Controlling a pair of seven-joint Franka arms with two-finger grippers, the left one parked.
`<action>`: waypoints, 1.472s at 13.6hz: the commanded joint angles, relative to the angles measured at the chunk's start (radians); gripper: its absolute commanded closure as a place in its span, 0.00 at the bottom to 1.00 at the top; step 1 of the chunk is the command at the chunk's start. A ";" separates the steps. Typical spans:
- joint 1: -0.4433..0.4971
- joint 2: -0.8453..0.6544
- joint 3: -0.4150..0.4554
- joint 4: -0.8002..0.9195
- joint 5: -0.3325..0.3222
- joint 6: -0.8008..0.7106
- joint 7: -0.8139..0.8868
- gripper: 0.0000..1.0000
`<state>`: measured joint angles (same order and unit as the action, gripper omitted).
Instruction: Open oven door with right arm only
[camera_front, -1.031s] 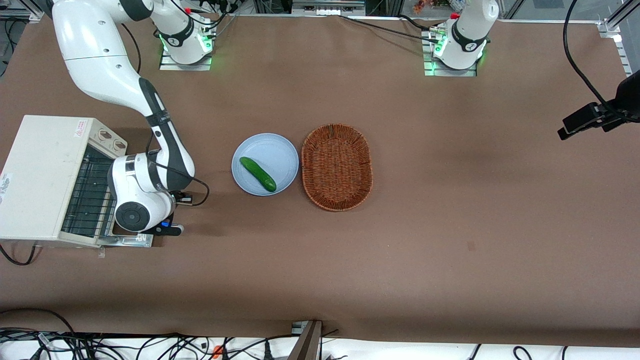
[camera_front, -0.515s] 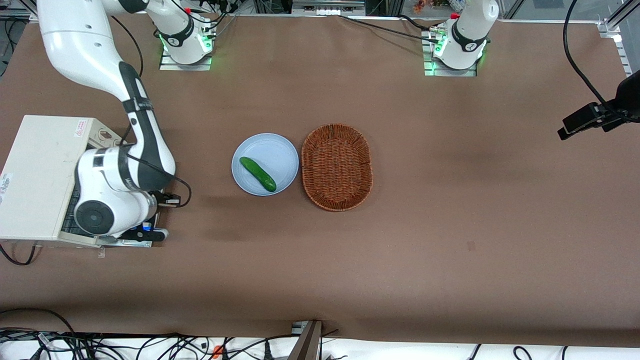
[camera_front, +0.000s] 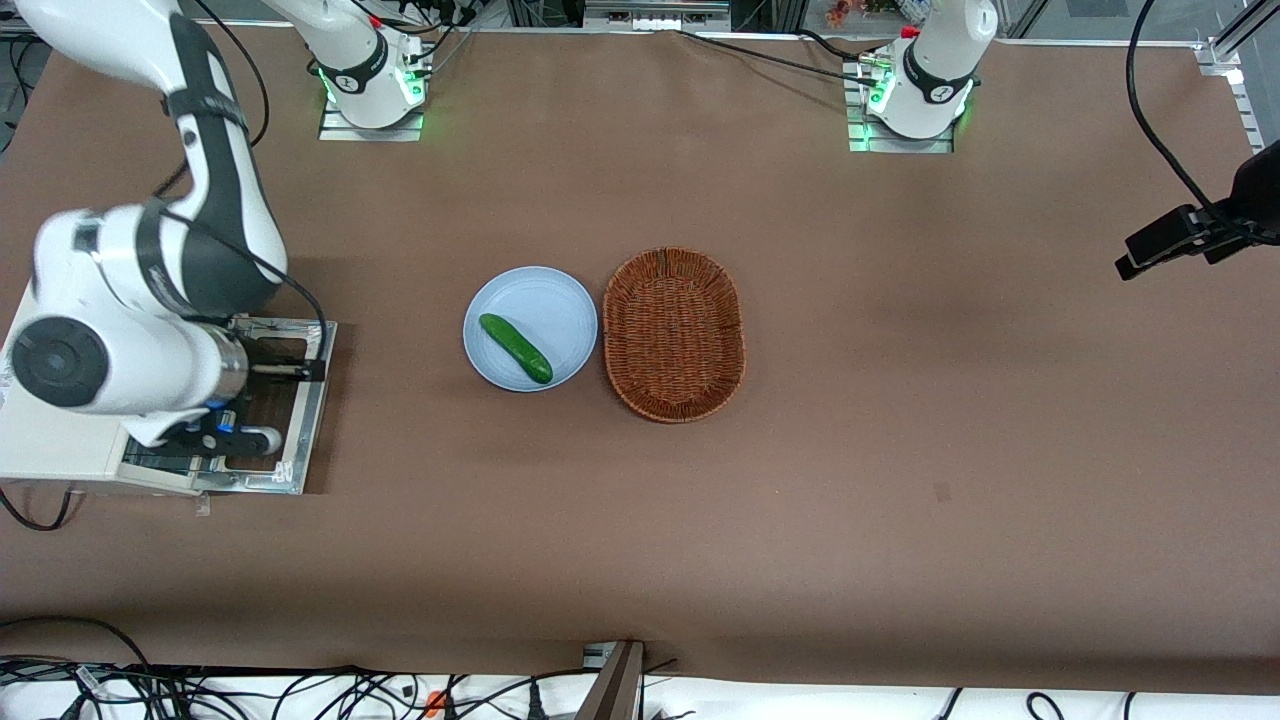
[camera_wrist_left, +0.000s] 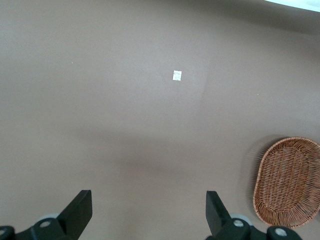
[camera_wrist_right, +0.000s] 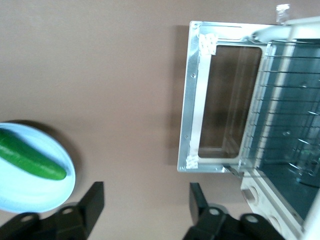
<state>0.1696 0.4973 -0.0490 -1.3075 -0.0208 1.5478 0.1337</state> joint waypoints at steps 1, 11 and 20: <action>-0.004 -0.095 -0.011 -0.018 0.036 -0.060 -0.054 0.00; -0.062 -0.410 -0.078 -0.056 0.038 -0.291 -0.115 0.00; -0.157 -0.664 -0.029 -0.315 0.039 -0.235 -0.169 0.00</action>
<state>0.0390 -0.0655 -0.1031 -1.4815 -0.0008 1.2513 -0.0266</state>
